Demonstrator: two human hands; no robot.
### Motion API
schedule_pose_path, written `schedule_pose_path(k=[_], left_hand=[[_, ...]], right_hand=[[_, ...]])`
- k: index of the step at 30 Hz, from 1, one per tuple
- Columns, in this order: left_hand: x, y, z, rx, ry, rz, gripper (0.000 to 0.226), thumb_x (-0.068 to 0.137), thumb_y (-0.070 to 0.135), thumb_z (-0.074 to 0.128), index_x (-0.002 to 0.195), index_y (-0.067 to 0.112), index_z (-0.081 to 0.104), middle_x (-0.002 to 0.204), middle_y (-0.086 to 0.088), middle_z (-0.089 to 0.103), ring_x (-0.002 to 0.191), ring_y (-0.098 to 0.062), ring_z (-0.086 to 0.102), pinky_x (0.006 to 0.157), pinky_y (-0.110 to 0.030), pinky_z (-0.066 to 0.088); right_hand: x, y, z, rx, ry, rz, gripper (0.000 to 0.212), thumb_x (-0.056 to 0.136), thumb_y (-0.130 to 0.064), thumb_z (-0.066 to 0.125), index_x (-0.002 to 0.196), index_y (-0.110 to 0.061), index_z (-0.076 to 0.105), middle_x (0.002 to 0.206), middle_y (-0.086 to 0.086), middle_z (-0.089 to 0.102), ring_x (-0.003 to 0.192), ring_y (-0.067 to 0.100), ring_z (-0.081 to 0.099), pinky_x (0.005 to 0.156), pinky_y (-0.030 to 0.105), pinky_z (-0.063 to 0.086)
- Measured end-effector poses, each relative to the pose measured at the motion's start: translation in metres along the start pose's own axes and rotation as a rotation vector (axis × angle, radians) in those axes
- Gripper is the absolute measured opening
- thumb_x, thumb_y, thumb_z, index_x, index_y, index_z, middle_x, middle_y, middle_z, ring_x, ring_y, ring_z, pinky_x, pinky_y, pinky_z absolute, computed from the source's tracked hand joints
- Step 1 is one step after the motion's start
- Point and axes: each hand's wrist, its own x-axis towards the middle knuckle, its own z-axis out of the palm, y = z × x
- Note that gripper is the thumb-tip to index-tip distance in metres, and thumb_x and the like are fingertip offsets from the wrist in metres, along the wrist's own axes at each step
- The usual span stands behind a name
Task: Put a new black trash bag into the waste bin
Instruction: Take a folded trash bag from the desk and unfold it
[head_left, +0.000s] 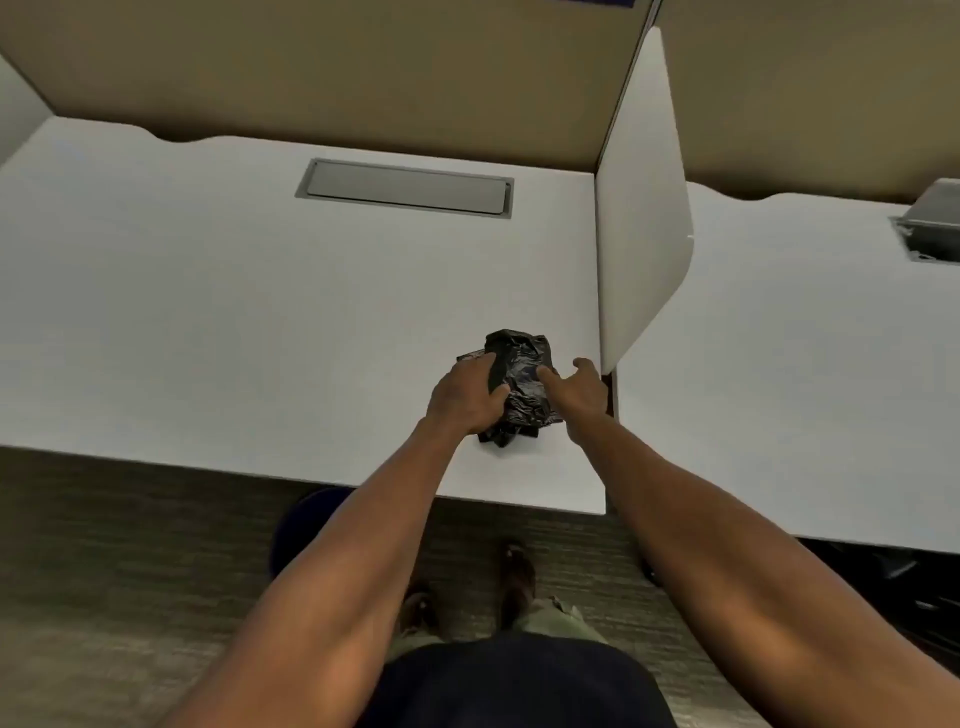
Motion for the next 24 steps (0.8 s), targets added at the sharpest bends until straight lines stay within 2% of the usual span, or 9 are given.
schedule_pose_path(k=[6, 8, 10, 12, 16, 17, 19, 21, 24], left_hand=[[0.016, 0.008, 0.03, 0.038, -0.075, -0.059, 0.075, 0.095, 0.04, 0.065, 0.16, 0.016, 0.036, 0.16, -0.012, 0.045, 0.146, -0.031, 0.043, 0.115, -0.044, 0.042], [0.021, 0.007, 0.037, 0.042, -0.083, -0.067, 0.078, 0.093, 0.041, 0.069, 0.16, 0.016, 0.036, 0.159, -0.011, 0.046, 0.145, -0.031, 0.044, 0.115, -0.044, 0.042], [0.024, 0.004, 0.042, 0.022, -0.083, -0.074, 0.084, 0.087, 0.044, 0.075, 0.158, 0.018, 0.038, 0.157, -0.01, 0.047, 0.143, -0.031, 0.046, 0.113, -0.045, 0.044], [0.025, 0.002, 0.046, -0.024, -0.068, -0.074, 0.096, 0.079, 0.048, 0.082, 0.159, 0.021, 0.036, 0.158, -0.007, 0.046, 0.142, -0.029, 0.047, 0.113, -0.044, 0.045], [0.018, 0.002, 0.052, -0.071, 0.0, -0.08, 0.126, 0.063, 0.061, 0.088, 0.164, 0.029, 0.02, 0.164, -0.006, 0.034, 0.143, -0.028, 0.045, 0.113, -0.048, 0.047], [0.016, 0.002, 0.052, -0.086, 0.024, -0.089, 0.123, 0.065, 0.059, 0.088, 0.164, 0.03, 0.021, 0.164, -0.006, 0.035, 0.142, -0.028, 0.046, 0.111, -0.049, 0.048], [0.012, 0.003, 0.051, -0.207, 0.105, -0.099, 0.099, 0.076, 0.044, 0.085, 0.159, 0.031, 0.034, 0.155, -0.004, 0.049, 0.135, -0.026, 0.055, 0.107, -0.047, 0.052], [0.008, 0.004, 0.046, -0.363, 0.22, -0.1, 0.07, 0.086, 0.024, 0.076, 0.15, 0.03, 0.05, 0.14, 0.005, 0.063, 0.125, -0.021, 0.063, 0.102, -0.035, 0.055], [0.003, 0.001, 0.033, -0.484, 0.305, -0.157, 0.06, 0.091, 0.003, 0.062, 0.146, 0.025, 0.057, 0.127, 0.01, 0.067, 0.115, -0.009, 0.063, 0.099, -0.021, 0.054]], right_hand=[[0.025, 0.012, 0.006, -0.03, -0.081, 0.131, 0.071, 0.086, -0.034, 0.078, 0.146, -0.007, 0.05, 0.136, 0.017, 0.063, 0.112, 0.031, 0.063, 0.079, 0.032, 0.05], [0.033, 0.016, 0.007, -0.012, -0.092, 0.144, 0.06, 0.085, -0.031, 0.079, 0.135, -0.008, 0.059, 0.128, 0.016, 0.067, 0.101, 0.027, 0.063, 0.084, 0.035, 0.058], [0.039, 0.019, 0.009, 0.03, -0.086, 0.126, 0.047, 0.084, -0.027, 0.08, 0.127, -0.012, 0.067, 0.121, 0.013, 0.073, 0.103, 0.026, 0.069, 0.091, 0.041, 0.061], [0.041, 0.018, 0.011, 0.078, -0.093, 0.078, 0.041, 0.084, -0.022, 0.079, 0.124, -0.015, 0.072, 0.118, 0.01, 0.076, 0.106, 0.027, 0.072, 0.092, 0.047, 0.062], [0.04, 0.013, 0.014, 0.214, -0.225, 0.002, 0.038, 0.085, -0.019, 0.08, 0.122, -0.015, 0.073, 0.107, 0.008, 0.079, 0.1, 0.024, 0.076, 0.092, 0.047, 0.063], [0.04, 0.01, 0.015, 0.256, -0.28, -0.01, 0.036, 0.085, -0.017, 0.081, 0.12, -0.014, 0.074, 0.103, 0.009, 0.08, 0.097, 0.025, 0.077, 0.091, 0.047, 0.063], [0.037, 0.002, 0.015, 0.322, -0.384, -0.046, 0.029, 0.086, -0.015, 0.082, 0.114, -0.014, 0.075, 0.096, 0.011, 0.082, 0.094, 0.025, 0.08, 0.091, 0.046, 0.064], [0.036, -0.005, 0.012, 0.346, -0.438, -0.109, 0.022, 0.087, -0.019, 0.081, 0.108, -0.016, 0.077, 0.093, 0.008, 0.083, 0.093, 0.022, 0.08, 0.088, 0.04, 0.064], [0.041, -0.011, 0.005, 0.406, -0.386, -0.175, 0.006, 0.093, -0.02, 0.075, 0.098, -0.021, 0.078, 0.082, 0.002, 0.082, 0.08, 0.011, 0.079, 0.067, 0.022, 0.06]])
